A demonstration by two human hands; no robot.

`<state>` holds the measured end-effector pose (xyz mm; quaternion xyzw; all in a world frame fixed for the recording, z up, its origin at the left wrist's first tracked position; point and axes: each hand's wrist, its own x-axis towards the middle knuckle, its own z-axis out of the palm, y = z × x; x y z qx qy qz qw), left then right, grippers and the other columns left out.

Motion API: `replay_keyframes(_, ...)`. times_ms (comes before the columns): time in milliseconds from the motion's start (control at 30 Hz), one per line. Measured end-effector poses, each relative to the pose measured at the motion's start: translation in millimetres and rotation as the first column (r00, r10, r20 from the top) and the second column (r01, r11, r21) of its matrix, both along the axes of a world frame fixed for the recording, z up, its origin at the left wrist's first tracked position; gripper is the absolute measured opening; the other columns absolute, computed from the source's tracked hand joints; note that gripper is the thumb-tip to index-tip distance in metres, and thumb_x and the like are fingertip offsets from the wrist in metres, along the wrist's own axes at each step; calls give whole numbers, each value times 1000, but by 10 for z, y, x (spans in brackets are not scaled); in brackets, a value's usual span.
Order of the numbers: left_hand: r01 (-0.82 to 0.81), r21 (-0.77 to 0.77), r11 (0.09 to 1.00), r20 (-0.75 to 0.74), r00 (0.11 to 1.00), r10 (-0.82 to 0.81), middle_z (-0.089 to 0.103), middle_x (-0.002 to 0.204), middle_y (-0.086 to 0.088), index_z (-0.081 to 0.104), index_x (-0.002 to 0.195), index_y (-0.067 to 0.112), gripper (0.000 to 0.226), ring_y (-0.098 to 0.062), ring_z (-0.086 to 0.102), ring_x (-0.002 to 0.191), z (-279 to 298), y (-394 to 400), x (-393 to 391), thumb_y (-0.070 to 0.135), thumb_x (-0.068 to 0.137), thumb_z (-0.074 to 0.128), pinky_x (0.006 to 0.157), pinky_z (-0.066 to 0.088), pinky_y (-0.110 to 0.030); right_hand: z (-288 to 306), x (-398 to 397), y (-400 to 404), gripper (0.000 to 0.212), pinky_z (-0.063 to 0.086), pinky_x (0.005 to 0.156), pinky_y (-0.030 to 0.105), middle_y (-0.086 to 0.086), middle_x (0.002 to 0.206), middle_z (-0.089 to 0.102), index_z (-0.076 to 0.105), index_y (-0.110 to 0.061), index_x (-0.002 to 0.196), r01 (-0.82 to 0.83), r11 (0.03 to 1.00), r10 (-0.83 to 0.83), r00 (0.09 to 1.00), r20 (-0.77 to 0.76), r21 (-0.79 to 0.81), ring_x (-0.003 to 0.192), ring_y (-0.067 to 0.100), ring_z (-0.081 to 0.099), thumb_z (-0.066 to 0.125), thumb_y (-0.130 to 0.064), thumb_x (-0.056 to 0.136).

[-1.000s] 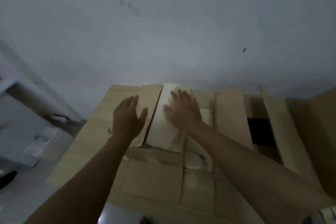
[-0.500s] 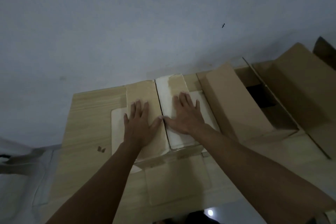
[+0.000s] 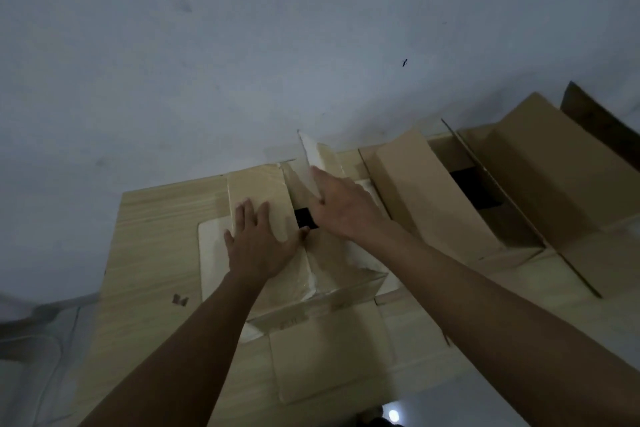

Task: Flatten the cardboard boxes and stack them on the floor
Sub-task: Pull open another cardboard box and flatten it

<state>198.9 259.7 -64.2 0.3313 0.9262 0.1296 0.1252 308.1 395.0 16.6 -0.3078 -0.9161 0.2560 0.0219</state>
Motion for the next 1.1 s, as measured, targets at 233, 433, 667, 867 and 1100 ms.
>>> replay_keyframes(233,-71,-25,997,60,996,72,-1,165,-9,12,154,17,107,-29,-4,151,143,116,57,75,76,55,113,16,-67,267,388,527,77,46,95,43,17,146,43,9,-12,159,130,983,-147,981,125,131,125,37,50,47,-3,92)
replay_keyframes(433,-96,79,992,61,994,91,35,151,-10,30,147,18,81,-34,32,139,384,166,28,61,82,52,109,27,-64,-177,494,660,82,37,107,46,16,162,13,12,-2,155,287,942,-321,924,210,176,141,35,30,55,-35,93)
replay_keyframes(667,-238,312,920,140,969,204,61,129,-17,47,139,14,46,-39,57,114,768,45,4,26,95,50,90,44,-40,-586,239,586,93,39,105,44,17,155,32,33,-3,149,338,938,-307,914,266,-80,139,34,36,49,-70,88)
replay_keyframes(867,-165,264,950,-137,969,206,57,130,-20,26,152,14,62,-38,59,104,887,-316,-292,9,94,48,78,49,-43,-791,201,533,30,39,70,32,12,118,60,50,-14,107,255,954,-221,953,205,-157,88,22,48,40,-43,103)
replay_keyframes(1100,-85,-127,988,-405,914,26,21,157,-16,34,143,4,64,-37,34,136,770,-599,-661,34,92,59,88,49,-51,-916,130,486,37,39,70,32,14,115,61,55,-10,118,268,953,-249,958,140,-142,86,23,48,38,-40,105)
